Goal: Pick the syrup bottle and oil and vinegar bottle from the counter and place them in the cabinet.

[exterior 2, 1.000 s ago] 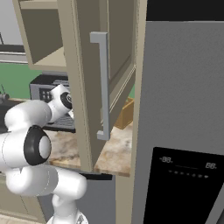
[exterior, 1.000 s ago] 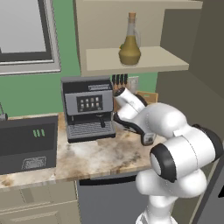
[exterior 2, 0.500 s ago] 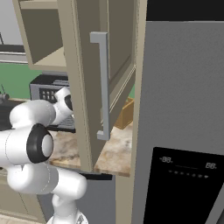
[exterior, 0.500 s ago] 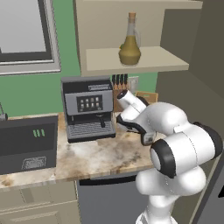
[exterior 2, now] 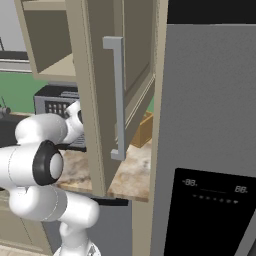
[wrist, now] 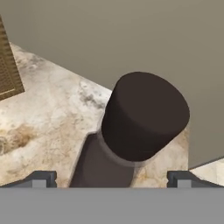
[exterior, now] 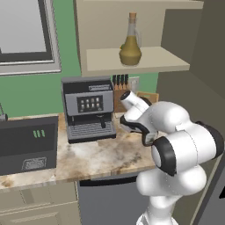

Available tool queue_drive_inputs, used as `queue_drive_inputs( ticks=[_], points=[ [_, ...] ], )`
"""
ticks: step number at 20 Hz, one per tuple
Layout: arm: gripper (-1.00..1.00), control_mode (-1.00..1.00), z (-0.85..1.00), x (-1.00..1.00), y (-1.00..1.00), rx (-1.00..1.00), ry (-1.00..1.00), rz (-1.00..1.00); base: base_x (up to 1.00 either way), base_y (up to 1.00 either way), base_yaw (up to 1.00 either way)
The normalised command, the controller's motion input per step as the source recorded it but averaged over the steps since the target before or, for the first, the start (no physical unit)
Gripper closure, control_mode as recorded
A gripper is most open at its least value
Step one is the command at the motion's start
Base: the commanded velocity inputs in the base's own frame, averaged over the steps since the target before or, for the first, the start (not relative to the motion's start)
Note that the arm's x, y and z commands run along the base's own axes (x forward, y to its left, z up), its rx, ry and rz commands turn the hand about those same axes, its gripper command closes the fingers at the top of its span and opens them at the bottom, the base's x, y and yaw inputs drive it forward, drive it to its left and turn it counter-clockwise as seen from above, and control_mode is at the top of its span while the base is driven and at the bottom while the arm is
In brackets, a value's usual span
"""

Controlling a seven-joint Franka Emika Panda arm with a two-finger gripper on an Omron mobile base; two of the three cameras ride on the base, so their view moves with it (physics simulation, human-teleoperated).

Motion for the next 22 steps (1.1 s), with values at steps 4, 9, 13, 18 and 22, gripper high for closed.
queue_drive_inputs(
  ticks=[4, 9, 13, 18, 22],
  points=[
    [1.0, -1.0, -0.04, 0.0, -0.08, -0.01, 0.0, -0.02, 0.0, 0.0, 0.0],
    [1.0, -1.0, 0.0, 0.0, -0.02, -0.01, 0.0, 0.0, 0.0, 0.0, 0.0],
    [1.0, -1.0, 0.04, -0.06, 0.0, 0.0, 0.0, 0.0, 0.0, 0.0, 0.0],
    [1.0, -1.0, 0.36, -0.23, 0.0, 0.0, -0.01, 0.11, 0.0, 0.0, 0.0],
    [1.0, -1.0, 0.51, -0.32, 0.0, 0.0, -0.02, 0.3, 0.0, 0.0, 0.0]
  ],
)
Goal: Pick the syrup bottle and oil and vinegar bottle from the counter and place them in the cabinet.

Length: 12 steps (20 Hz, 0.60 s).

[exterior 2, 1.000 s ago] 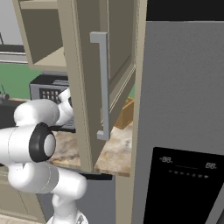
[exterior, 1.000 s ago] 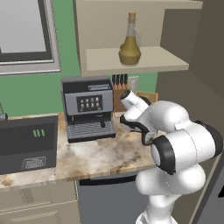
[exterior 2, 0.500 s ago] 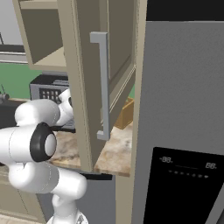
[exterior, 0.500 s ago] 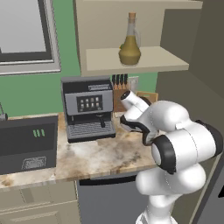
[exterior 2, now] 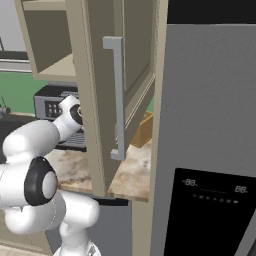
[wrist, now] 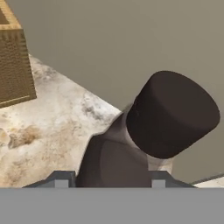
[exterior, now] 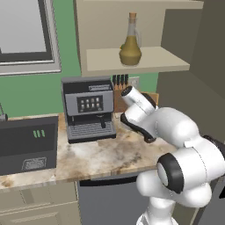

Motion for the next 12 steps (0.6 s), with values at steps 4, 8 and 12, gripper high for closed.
queue_drive_inputs(
  ticks=[4, 8, 12],
  points=[
    [1.0, -1.0, 0.39, -0.34, 0.0, -0.05, -0.03, 0.37, 0.0, 0.0, 0.0],
    [1.0, -1.0, 0.29, -0.58, 0.0, -0.13, -0.08, 0.33, 0.0, 0.0, 0.0],
    [1.0, -1.0, 0.58, -0.46, 0.0, -0.1, -0.12, 0.21, 0.0, 0.0, 0.0]
  ],
)
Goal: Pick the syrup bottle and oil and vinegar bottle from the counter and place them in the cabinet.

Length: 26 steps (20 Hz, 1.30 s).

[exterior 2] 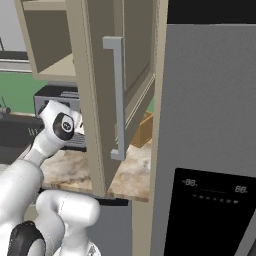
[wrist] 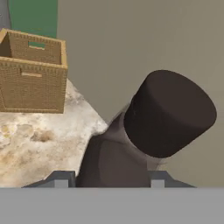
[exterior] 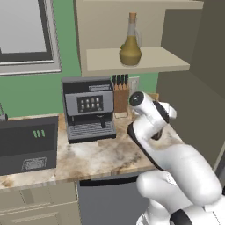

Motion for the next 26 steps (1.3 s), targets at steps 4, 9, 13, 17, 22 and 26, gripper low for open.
queue_drive_inputs(
  ticks=[4, 9, 13, 17, 22, 26],
  points=[
    [1.0, -1.0, 0.82, -0.41, 0.0, -0.08, -0.11, 0.12, 0.0, 0.0, 0.0],
    [1.0, -1.0, 0.84, -0.27, 0.0, -0.01, -0.06, 0.11, 0.0, 0.0, 0.0],
    [1.0, -1.0, 0.76, -0.08, 0.0, 0.0, 0.0, 0.09, 0.0, 0.0, 0.0],
    [1.0, -1.0, 0.74, 0.0, 0.01, 0.0, 0.0, 0.08, 0.0, 0.0, 0.0],
    [1.0, -1.0, 0.77, 0.0, 0.09, -0.01, 0.0, 0.03, 0.0, 0.0, 0.0],
    [1.0, -1.0, 0.72, 0.0, 0.05, -0.05, 0.0, 0.0, 0.0, 0.0, 0.0]
  ],
)
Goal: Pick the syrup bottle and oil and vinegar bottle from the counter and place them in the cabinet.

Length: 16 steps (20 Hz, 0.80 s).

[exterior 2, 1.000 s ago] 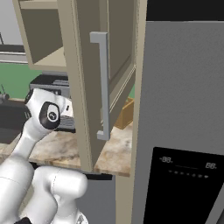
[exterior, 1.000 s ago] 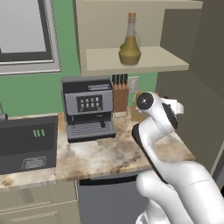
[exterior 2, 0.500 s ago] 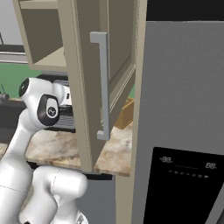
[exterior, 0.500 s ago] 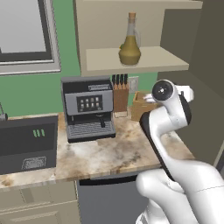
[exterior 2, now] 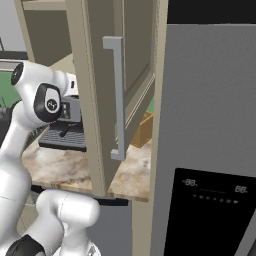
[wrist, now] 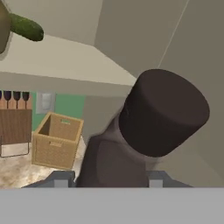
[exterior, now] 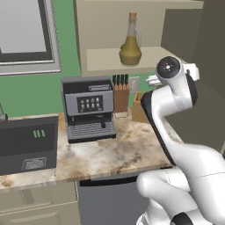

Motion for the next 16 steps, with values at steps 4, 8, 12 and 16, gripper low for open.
queue_drive_inputs(
  ticks=[4, 8, 12, 16],
  points=[
    [1.0, -1.0, 0.59, 0.0, 0.0, -0.05, 0.0, 0.0, 0.0, 0.0, 0.0],
    [1.0, -1.0, 0.47, 0.0, 0.0, -0.01, 0.0, 0.01, 0.0, 0.0, 0.0],
    [1.0, -1.0, 0.39, 0.03, 0.0, 0.0, 0.0, 0.02, 0.0, 0.0, 0.0],
    [1.0, -1.0, 0.34, 0.12, 0.0, 0.0, 0.0, 0.02, 0.0, 0.0, 0.0]
  ],
)
